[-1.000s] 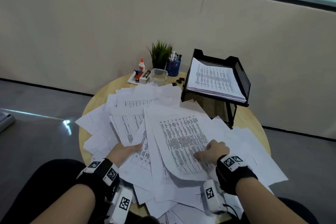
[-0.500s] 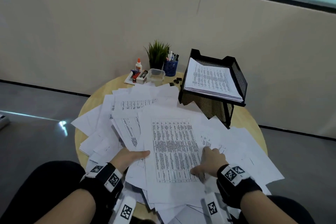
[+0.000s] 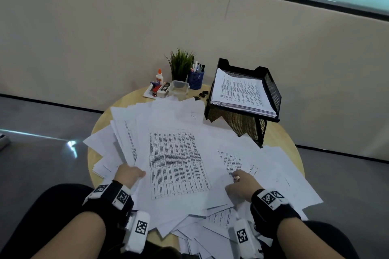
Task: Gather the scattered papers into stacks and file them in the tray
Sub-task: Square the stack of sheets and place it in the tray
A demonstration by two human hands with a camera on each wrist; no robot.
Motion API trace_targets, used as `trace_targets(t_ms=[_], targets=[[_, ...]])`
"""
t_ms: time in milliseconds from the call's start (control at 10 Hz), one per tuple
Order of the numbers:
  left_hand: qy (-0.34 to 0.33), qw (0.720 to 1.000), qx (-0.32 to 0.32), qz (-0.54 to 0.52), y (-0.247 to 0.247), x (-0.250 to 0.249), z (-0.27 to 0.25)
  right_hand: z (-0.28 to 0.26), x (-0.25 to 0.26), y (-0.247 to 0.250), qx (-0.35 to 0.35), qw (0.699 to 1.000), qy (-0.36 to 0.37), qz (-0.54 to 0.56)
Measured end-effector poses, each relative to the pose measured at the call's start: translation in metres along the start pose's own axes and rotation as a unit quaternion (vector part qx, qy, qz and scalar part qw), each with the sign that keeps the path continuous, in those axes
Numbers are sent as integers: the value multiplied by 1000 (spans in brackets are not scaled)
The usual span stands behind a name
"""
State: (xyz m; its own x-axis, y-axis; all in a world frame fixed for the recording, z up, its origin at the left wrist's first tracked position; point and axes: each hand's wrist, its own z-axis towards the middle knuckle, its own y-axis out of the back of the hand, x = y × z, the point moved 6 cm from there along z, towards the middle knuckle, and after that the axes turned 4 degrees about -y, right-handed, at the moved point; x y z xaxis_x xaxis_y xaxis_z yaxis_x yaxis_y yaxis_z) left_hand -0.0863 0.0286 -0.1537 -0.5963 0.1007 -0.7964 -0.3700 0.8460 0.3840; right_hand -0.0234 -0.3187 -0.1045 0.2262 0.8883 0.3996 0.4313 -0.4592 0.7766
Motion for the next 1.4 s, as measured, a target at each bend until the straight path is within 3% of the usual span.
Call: trace_targets(t_ms=[300, 500, 600, 800, 1000, 1100, 1200, 1300, 1400], targets=[[-2, 1000, 4, 14, 0, -1, -3, -12, 23, 17, -66, 996, 44, 41], [5, 997, -23, -69, 7, -9, -20, -28, 17, 69, -142, 986, 78, 31], [-24, 999, -21, 19, 8, -8, -15, -38, 11, 96, -190, 977, 86, 41], [-51, 999, -8, -2, 3, -12, -19, -65, 13, 158, -288, 950, 115, 32], [-53, 998, 7, -28, -5, -13, -21, -78, 14, 202, -334, 931, 130, 70], [-44, 998, 39, -31, -9, -19, -27, -73, 8, 200, -304, 932, 133, 143], [-38, 995, 82, -52, -16, -13, -23, -52, -4, 169, -227, 934, 126, 245], [-53, 993, 78, -76, -18, -8, -21, -28, -15, 130, -173, 944, 106, 261], [-66, 987, 112, -92, -25, -9, -24, -20, -21, 99, -140, 949, 76, 272]])
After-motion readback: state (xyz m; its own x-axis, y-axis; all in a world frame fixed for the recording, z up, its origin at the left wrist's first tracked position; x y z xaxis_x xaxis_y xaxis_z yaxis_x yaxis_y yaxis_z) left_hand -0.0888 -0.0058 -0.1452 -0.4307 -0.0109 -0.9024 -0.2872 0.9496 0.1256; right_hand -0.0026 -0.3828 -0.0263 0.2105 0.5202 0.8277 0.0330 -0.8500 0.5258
